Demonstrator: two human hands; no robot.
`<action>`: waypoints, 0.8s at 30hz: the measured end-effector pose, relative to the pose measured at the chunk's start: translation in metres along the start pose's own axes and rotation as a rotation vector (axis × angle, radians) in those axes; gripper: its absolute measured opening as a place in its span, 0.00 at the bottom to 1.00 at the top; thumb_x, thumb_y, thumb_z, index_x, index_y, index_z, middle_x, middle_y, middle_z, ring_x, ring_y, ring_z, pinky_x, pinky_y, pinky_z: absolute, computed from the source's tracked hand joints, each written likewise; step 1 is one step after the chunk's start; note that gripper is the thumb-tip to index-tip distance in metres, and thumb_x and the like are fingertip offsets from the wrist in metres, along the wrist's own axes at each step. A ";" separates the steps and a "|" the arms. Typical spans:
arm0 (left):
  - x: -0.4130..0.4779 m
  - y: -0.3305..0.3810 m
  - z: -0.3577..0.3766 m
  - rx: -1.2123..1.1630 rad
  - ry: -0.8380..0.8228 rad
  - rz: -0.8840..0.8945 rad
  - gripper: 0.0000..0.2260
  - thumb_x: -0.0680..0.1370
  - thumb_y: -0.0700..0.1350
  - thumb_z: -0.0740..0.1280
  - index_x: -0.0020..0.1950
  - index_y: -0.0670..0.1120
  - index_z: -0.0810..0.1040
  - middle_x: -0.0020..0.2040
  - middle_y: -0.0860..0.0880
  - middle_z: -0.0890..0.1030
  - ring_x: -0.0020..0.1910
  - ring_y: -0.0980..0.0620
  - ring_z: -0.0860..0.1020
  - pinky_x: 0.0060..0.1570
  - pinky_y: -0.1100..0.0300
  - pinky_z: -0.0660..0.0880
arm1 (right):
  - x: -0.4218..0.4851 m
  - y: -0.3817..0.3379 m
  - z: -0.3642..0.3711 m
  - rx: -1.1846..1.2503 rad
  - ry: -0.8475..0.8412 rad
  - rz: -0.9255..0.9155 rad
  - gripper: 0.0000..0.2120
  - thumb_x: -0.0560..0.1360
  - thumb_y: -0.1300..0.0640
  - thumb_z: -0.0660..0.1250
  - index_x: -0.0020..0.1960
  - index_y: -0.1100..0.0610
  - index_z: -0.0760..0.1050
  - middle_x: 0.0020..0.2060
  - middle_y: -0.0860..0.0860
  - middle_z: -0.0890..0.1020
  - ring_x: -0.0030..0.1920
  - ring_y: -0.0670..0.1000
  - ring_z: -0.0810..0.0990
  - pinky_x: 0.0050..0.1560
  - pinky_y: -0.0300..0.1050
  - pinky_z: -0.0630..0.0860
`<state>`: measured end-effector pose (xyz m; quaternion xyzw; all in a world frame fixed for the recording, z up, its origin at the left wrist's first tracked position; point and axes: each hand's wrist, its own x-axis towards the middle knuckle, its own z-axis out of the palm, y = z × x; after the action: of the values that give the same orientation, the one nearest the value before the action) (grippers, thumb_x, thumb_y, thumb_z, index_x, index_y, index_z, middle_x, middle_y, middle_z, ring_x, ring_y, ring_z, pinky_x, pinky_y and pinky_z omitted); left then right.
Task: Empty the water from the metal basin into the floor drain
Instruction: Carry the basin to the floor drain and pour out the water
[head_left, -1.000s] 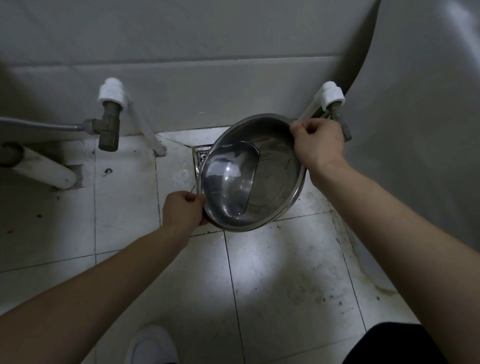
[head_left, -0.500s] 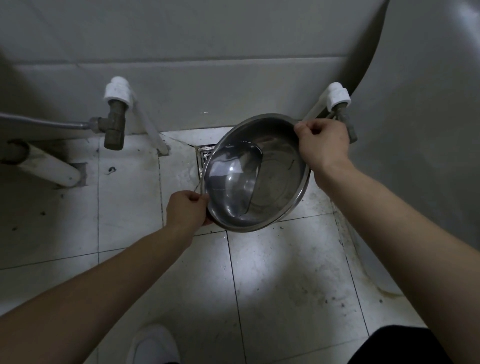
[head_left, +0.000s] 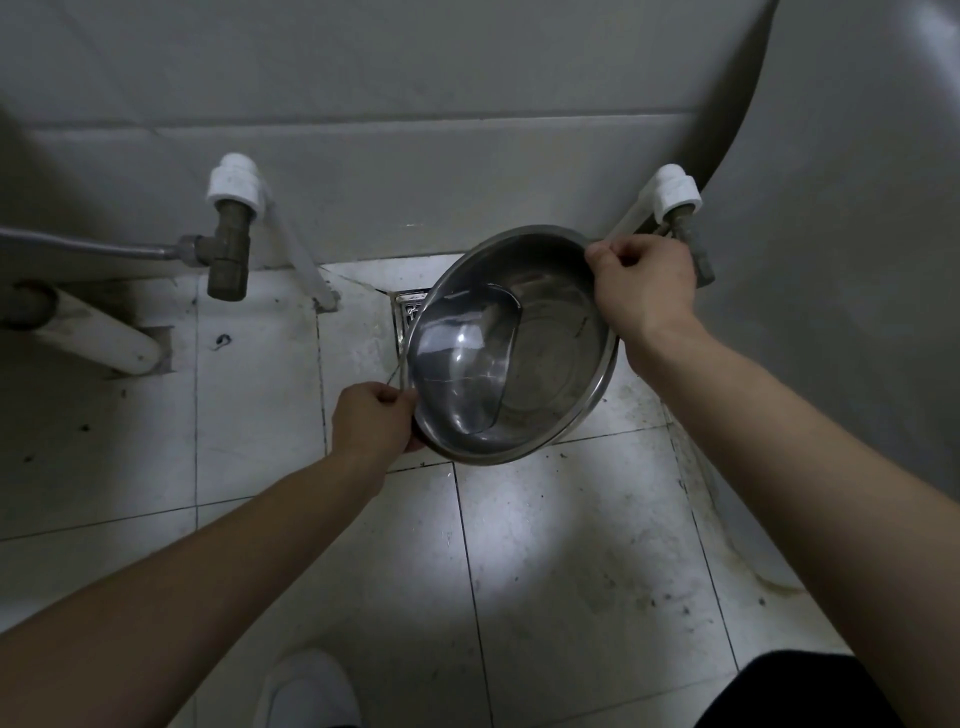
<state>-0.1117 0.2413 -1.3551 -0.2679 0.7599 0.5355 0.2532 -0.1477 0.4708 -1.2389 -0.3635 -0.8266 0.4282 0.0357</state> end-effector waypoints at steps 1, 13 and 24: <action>0.000 0.000 0.000 0.003 0.002 0.003 0.07 0.81 0.41 0.68 0.45 0.39 0.81 0.41 0.41 0.84 0.34 0.50 0.85 0.28 0.62 0.81 | 0.000 0.000 0.000 0.002 -0.001 0.002 0.14 0.81 0.53 0.67 0.49 0.64 0.83 0.39 0.56 0.81 0.42 0.53 0.80 0.56 0.54 0.82; -0.001 0.000 -0.001 -0.002 0.006 0.004 0.08 0.80 0.42 0.68 0.43 0.40 0.81 0.40 0.42 0.84 0.30 0.52 0.84 0.28 0.63 0.80 | -0.002 -0.003 0.000 0.012 0.000 -0.016 0.16 0.82 0.54 0.66 0.53 0.68 0.81 0.43 0.64 0.81 0.41 0.53 0.78 0.53 0.52 0.82; 0.000 -0.002 -0.002 0.003 0.003 0.003 0.07 0.81 0.42 0.68 0.44 0.40 0.81 0.40 0.42 0.84 0.29 0.53 0.84 0.27 0.64 0.79 | -0.003 -0.004 0.001 0.036 -0.004 -0.024 0.15 0.82 0.55 0.66 0.52 0.68 0.82 0.39 0.62 0.79 0.40 0.51 0.77 0.43 0.40 0.78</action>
<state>-0.1103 0.2391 -1.3560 -0.2672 0.7615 0.5342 0.2518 -0.1483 0.4664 -1.2359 -0.3521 -0.8230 0.4435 0.0456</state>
